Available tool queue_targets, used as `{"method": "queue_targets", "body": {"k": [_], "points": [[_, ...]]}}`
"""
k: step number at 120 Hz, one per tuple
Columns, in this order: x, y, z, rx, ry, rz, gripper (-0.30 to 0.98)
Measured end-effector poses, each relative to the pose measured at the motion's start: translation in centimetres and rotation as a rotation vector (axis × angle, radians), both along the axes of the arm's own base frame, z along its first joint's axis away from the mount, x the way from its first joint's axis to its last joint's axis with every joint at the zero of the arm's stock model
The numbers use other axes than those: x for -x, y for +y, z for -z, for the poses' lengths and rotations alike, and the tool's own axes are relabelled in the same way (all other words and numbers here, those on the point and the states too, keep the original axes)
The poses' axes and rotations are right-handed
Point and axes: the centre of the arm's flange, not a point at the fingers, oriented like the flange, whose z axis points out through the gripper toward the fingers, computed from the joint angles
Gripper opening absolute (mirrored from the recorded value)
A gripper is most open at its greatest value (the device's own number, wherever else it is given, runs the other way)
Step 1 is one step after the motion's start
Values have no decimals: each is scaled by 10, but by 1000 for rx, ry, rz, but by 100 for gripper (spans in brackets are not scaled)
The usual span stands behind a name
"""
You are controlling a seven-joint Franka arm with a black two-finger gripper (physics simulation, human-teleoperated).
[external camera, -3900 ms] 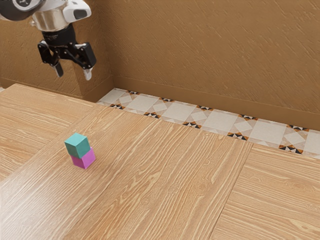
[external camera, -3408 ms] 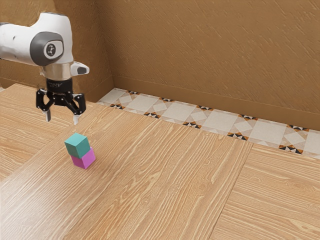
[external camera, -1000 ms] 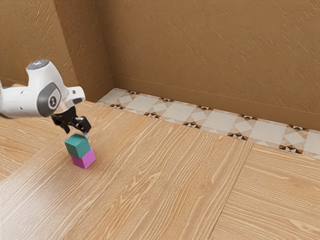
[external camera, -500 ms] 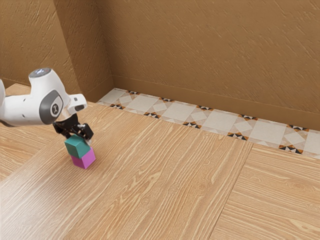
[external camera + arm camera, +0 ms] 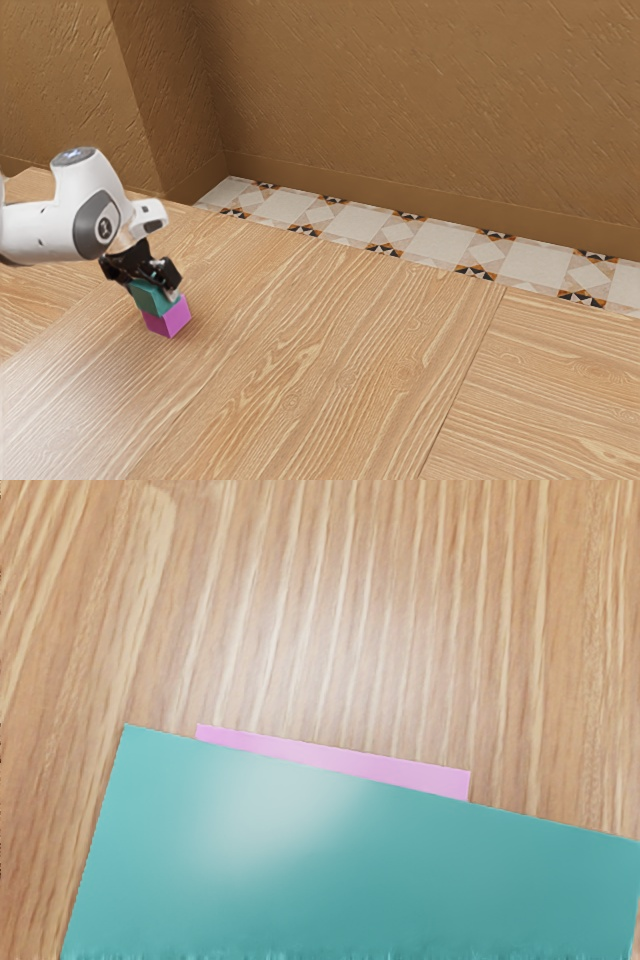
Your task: Pick up the blue block with one arm, and put the blue block on the table with one arm
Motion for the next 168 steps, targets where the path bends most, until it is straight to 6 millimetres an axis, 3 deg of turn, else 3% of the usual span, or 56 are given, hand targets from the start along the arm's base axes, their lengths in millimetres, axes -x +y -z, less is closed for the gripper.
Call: {"method": "queue_targets", "body": {"k": [74, 91, 112, 131, 150, 168], "points": [[-2, 5, 4, -1, 2, -6, 69], [-2, 7, 3, -6, 3, -2, 51], [-3, 7, -2, -15, -5, 6, 48], [-4, 7, -28, -40, -46, 18, 40], [16, 38, -42, -53, -49, -37, 37], [49, 84, -36, -44, -10, -130, 34]]}}
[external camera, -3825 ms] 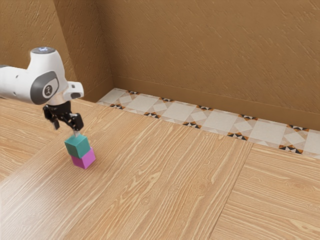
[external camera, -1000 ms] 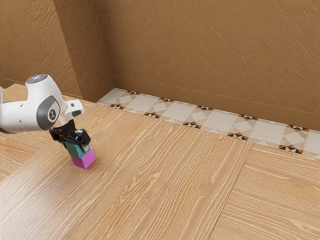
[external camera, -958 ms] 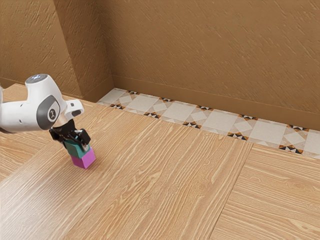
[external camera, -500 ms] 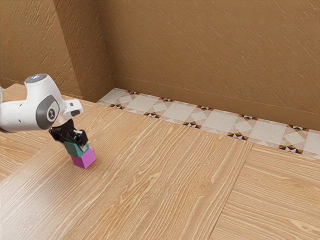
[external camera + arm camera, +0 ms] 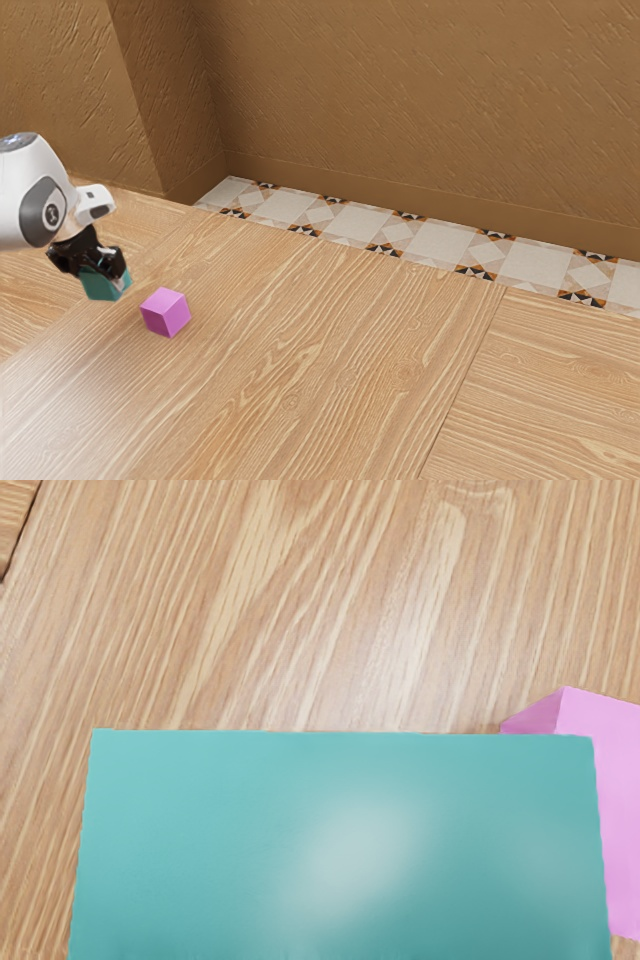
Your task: Pick up the blue block with one arm, and put the blue block on the table with one arm
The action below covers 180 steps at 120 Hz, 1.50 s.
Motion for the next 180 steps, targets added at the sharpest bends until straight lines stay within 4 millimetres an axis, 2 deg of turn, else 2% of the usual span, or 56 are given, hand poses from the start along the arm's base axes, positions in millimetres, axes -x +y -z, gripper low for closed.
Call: {"method": "queue_targets", "body": {"k": [11, 30, 49, 70, 96, 126, 132, 142, 158, 164, 171, 175, 180], "points": [[13, 18, 3, 4, 14, -36, 33], [22, 38, 14, 11, 43, -63, 33], [27, 56, 39, 31, 83, -88, 34], [18, 52, 65, 68, 107, -88, 34], [17, 52, 74, 90, 108, -96, 35], [17, 52, 72, 112, 91, -99, 57], [14, 49, 57, 103, 67, -86, 60], [7, 40, 22, 80, 10, -56, 63], [7, 34, -34, 47, -64, -23, 65], [3, 33, -77, 7, -94, 14, 66], [-6, 27, -146, -39, -137, 63, 67], [-12, 7, -178, -53, -152, 107, 67], [-22, -41, -218, -59, -170, 188, 67]]}}
